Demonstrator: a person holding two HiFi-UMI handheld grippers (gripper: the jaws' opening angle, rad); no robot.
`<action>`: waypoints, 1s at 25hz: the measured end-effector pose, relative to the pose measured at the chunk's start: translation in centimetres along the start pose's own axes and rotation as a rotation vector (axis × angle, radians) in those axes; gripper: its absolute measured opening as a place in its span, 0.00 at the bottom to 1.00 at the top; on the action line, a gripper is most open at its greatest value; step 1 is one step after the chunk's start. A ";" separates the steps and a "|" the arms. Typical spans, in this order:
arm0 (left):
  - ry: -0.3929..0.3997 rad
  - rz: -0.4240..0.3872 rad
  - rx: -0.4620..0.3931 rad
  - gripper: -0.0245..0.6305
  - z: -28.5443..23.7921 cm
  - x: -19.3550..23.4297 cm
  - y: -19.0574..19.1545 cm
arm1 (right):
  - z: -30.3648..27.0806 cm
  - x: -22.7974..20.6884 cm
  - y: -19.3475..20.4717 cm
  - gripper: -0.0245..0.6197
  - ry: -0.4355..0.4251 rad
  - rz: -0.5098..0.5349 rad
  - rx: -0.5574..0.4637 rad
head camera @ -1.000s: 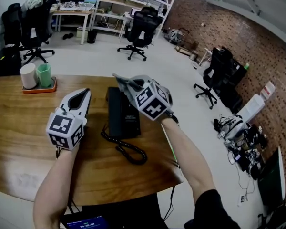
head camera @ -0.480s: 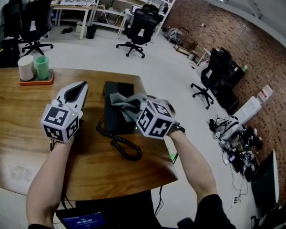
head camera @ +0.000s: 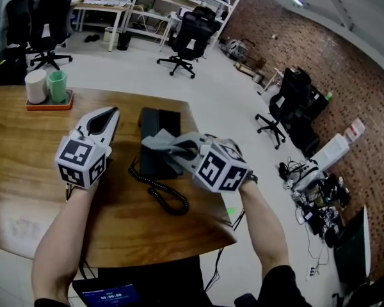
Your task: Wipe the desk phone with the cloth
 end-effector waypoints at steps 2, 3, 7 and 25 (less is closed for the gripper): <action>-0.001 0.000 0.002 0.04 0.1 0.0 0.1 | -0.4 -4.1 0.1 0.08 0.179 -0.150 -0.067; -0.001 0.001 0.001 0.04 0.2 0.0 0.1 | -0.8 -5.8 0.2 0.08 0.251 -0.209 -0.083; 0.000 0.004 -0.003 0.04 0.1 -0.2 0.1 | -3.3 -9.6 1.6 0.08 0.366 -0.340 -0.065; 0.006 0.001 -0.002 0.04 0.2 0.0 -0.2 | 0.1 5.5 2.0 0.08 -0.060 0.115 0.077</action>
Point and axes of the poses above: the fingertips, and each gripper's own axes: z backward along the fingers, x to its left, y out of its underside, the point moved 8 cm from there along z, backward along the fingers, and after that the axes turned 6 degrees about -z, right-handed, at the moved point
